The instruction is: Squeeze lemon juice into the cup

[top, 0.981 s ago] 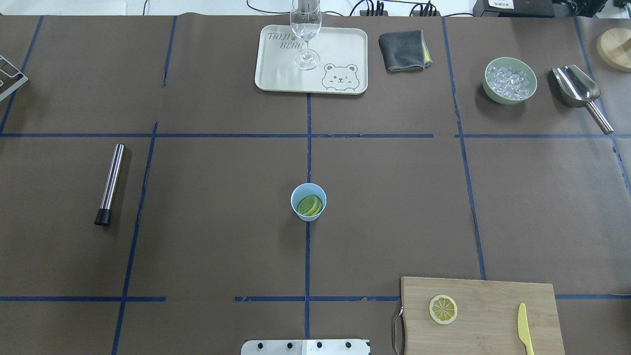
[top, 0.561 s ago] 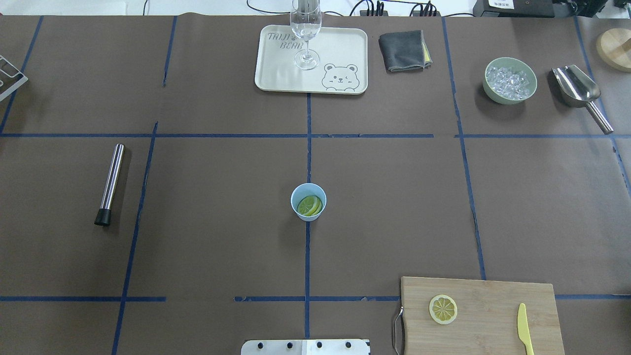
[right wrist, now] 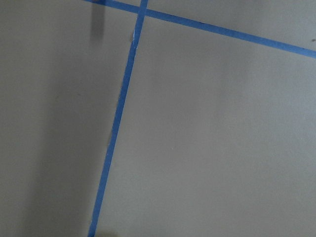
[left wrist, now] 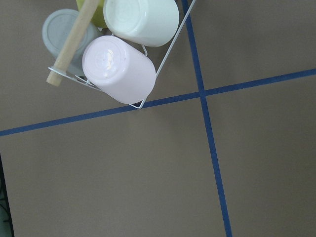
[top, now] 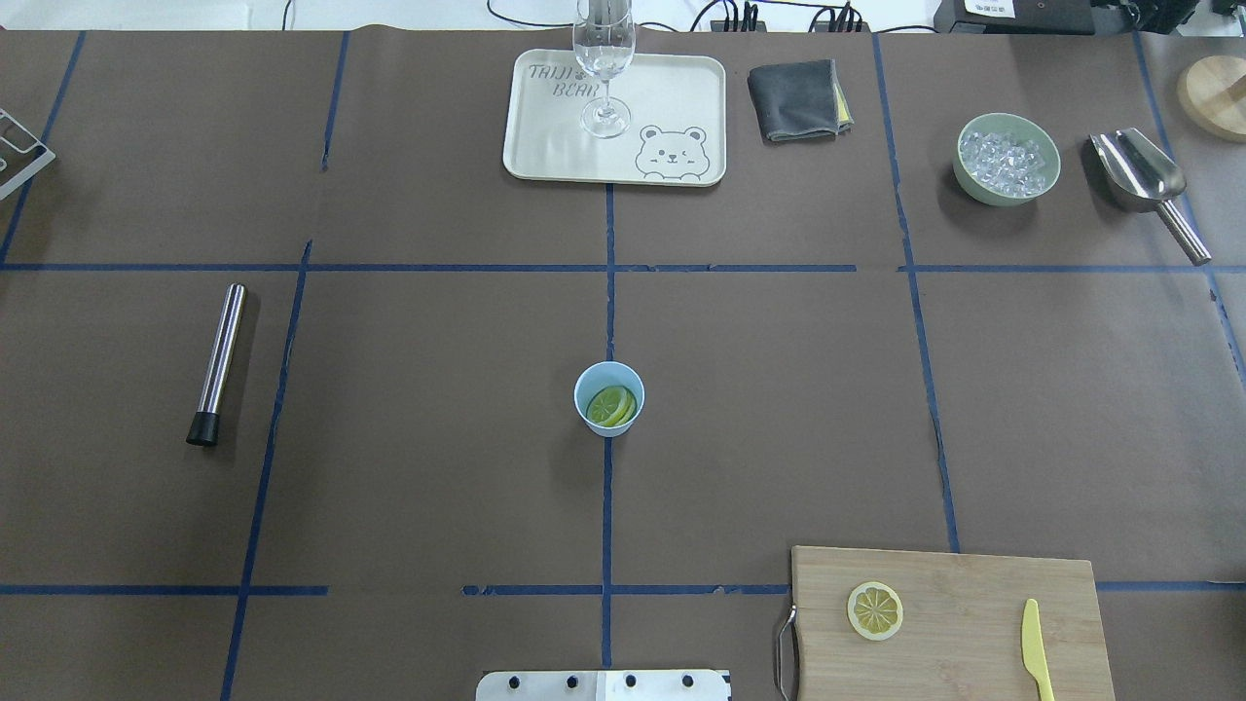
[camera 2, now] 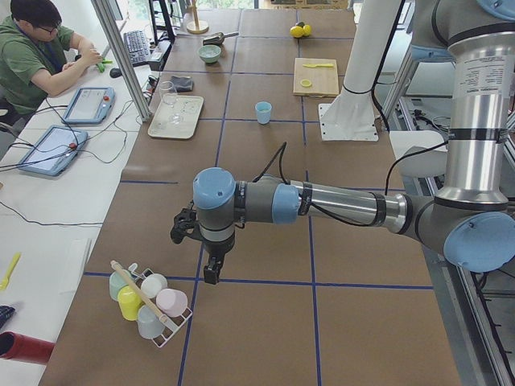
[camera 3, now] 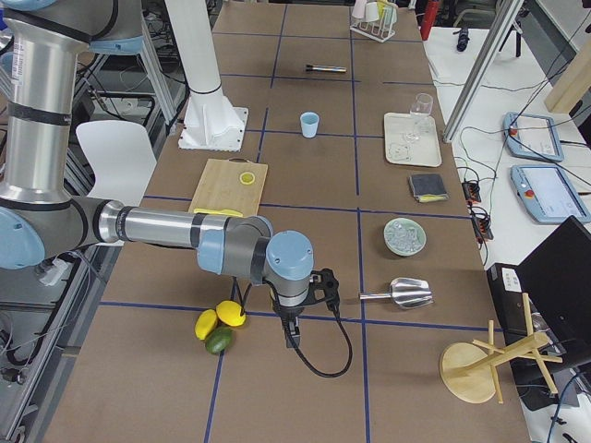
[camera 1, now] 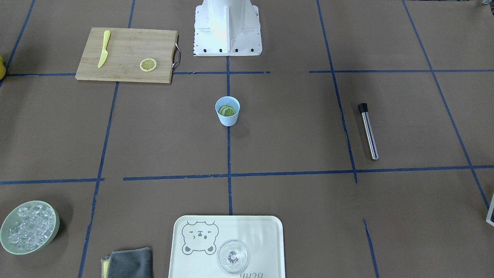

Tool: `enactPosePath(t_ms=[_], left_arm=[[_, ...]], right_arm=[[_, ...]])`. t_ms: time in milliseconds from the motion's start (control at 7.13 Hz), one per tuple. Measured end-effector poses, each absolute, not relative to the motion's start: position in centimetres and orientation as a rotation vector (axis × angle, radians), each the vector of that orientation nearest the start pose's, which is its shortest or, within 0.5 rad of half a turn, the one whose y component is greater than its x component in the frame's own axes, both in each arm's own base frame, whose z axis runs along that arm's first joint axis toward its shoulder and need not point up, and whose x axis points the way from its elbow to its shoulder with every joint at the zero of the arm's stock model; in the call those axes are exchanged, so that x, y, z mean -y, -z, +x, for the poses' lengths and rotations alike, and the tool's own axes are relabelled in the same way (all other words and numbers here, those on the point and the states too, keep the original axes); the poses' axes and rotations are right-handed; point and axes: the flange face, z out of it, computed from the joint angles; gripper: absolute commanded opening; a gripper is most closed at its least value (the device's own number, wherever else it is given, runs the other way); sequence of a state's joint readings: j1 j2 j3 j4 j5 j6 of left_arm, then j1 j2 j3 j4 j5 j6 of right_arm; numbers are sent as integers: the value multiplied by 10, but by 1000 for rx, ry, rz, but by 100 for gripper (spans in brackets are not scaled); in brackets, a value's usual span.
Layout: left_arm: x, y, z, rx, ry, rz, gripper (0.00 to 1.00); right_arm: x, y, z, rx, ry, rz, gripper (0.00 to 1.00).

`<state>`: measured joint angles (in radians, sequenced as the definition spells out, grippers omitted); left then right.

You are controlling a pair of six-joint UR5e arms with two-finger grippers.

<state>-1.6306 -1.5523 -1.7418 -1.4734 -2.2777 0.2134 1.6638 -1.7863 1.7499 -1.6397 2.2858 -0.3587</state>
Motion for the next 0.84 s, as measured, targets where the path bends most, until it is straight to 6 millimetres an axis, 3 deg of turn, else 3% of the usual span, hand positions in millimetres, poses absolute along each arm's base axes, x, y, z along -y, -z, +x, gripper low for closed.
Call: enactPosePath(t_ms=[421, 841], left_arm=[[477, -582, -97, -691, -183, 180, 100], [474, -590, -98, -681, -175, 163, 100]], right_arm=[[386, -678, 103, 718, 223, 79, 100], [392, -679, 98, 710, 247, 114, 100]])
